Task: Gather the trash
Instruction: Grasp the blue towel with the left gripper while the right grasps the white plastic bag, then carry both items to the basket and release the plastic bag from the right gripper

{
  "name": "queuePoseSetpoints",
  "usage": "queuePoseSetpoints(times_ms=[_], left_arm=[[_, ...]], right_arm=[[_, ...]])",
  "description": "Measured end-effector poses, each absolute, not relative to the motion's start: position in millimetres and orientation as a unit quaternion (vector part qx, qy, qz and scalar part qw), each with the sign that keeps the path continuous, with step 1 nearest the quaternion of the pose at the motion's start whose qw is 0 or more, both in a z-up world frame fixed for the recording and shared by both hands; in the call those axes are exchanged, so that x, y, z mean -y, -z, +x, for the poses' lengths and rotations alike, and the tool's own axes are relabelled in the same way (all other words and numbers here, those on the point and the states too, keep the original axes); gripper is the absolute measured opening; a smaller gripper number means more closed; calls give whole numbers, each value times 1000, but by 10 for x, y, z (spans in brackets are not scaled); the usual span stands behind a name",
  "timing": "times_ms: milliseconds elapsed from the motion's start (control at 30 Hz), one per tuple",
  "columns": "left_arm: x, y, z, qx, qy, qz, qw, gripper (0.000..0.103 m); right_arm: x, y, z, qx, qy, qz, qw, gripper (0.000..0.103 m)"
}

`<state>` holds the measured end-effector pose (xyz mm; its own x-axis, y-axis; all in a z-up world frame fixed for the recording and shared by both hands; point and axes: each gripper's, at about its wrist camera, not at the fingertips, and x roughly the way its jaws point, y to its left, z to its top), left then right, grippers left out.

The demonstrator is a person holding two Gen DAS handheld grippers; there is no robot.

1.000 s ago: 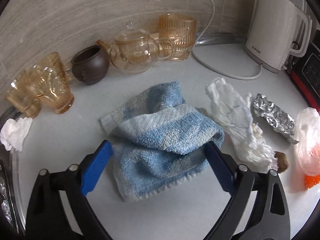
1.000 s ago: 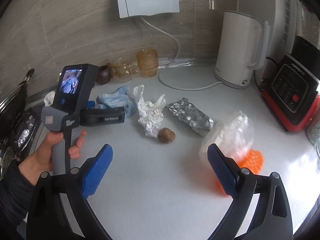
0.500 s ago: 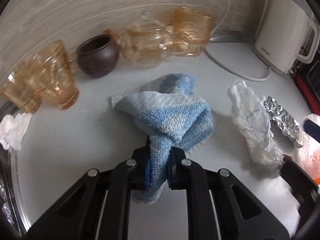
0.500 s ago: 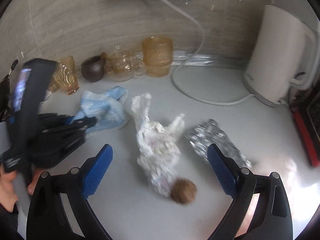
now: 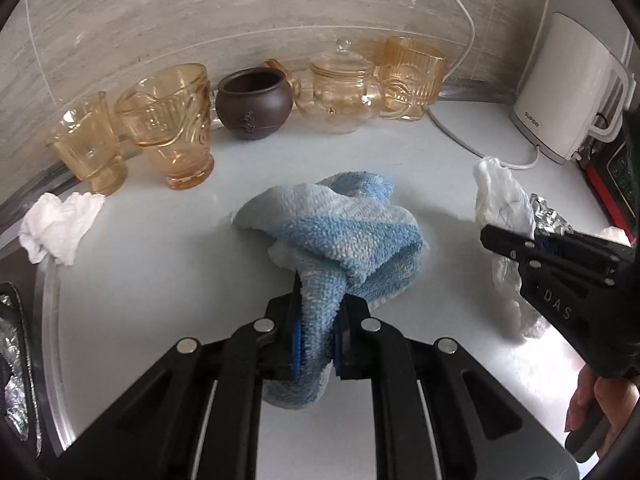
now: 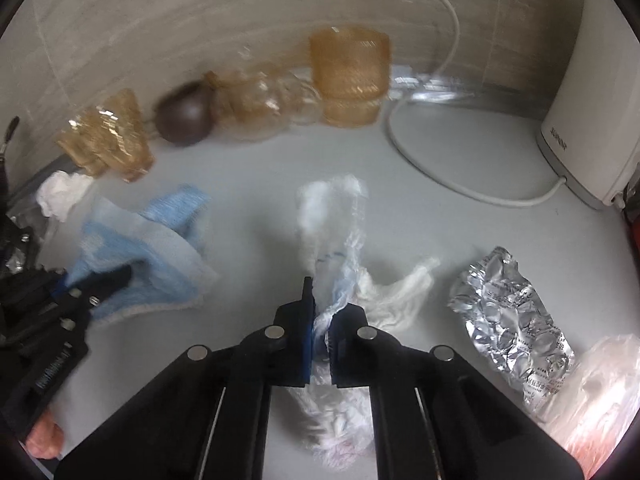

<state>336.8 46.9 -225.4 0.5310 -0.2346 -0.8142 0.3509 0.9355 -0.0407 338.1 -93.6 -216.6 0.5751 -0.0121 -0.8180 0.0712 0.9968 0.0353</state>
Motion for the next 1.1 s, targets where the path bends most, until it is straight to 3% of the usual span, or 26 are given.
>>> queuePoseSetpoints(times_ms=[533, 1100], left_arm=[[-766, 1157, 2084, -385, 171, 25, 906, 10], [-877, 1057, 196, -412, 157, -1, 897, 10]], right_arm=[[512, 997, 2189, -368, -33, 28, 929, 7], [621, 724, 427, -363, -81, 17, 928, 7]])
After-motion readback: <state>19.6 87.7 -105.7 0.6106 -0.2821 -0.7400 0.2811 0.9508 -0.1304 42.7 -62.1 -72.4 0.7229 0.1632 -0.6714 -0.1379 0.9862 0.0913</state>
